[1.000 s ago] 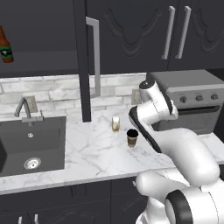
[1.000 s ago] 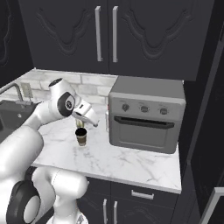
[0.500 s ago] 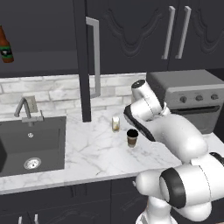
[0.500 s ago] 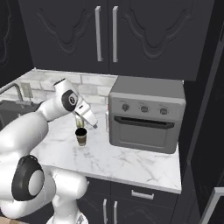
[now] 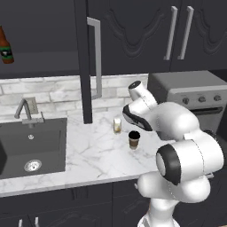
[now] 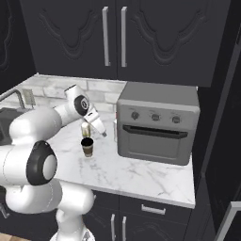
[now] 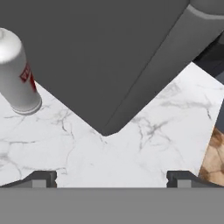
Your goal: Sort all alcoholic drinks to one cabinet, and non-alcoholic drinks to the other.
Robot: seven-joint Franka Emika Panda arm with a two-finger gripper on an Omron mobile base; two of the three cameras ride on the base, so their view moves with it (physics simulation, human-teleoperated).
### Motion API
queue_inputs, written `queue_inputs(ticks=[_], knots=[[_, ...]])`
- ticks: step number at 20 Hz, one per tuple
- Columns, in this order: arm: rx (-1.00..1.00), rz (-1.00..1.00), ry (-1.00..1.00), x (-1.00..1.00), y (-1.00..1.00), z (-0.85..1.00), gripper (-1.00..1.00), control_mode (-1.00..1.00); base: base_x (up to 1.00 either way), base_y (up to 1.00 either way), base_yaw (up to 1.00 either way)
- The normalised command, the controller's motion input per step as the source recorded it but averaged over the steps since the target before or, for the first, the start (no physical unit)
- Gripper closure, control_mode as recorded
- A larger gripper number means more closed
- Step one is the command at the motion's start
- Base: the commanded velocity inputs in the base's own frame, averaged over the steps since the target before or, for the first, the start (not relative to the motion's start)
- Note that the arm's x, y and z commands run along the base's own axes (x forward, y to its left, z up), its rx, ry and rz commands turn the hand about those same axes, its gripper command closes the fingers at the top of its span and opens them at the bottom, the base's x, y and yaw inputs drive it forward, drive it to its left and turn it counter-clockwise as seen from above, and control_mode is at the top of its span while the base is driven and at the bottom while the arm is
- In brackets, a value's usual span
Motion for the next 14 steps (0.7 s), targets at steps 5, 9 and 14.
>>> queue_inputs(ticks=[5,9,14], knots=[[0.0,0.0,0.0,0.3,-0.04,-0.15,-1.0,-1.0,0.0,0.0,0.0],[0.0,0.0,0.0,0.33,-0.07,-0.18,-1.0,-1.0,0.0,0.0,0.0],[0.0,0.0,0.0,0.25,-0.12,-0.21,-1.0,-1.0,0.0,0.0,0.0]])
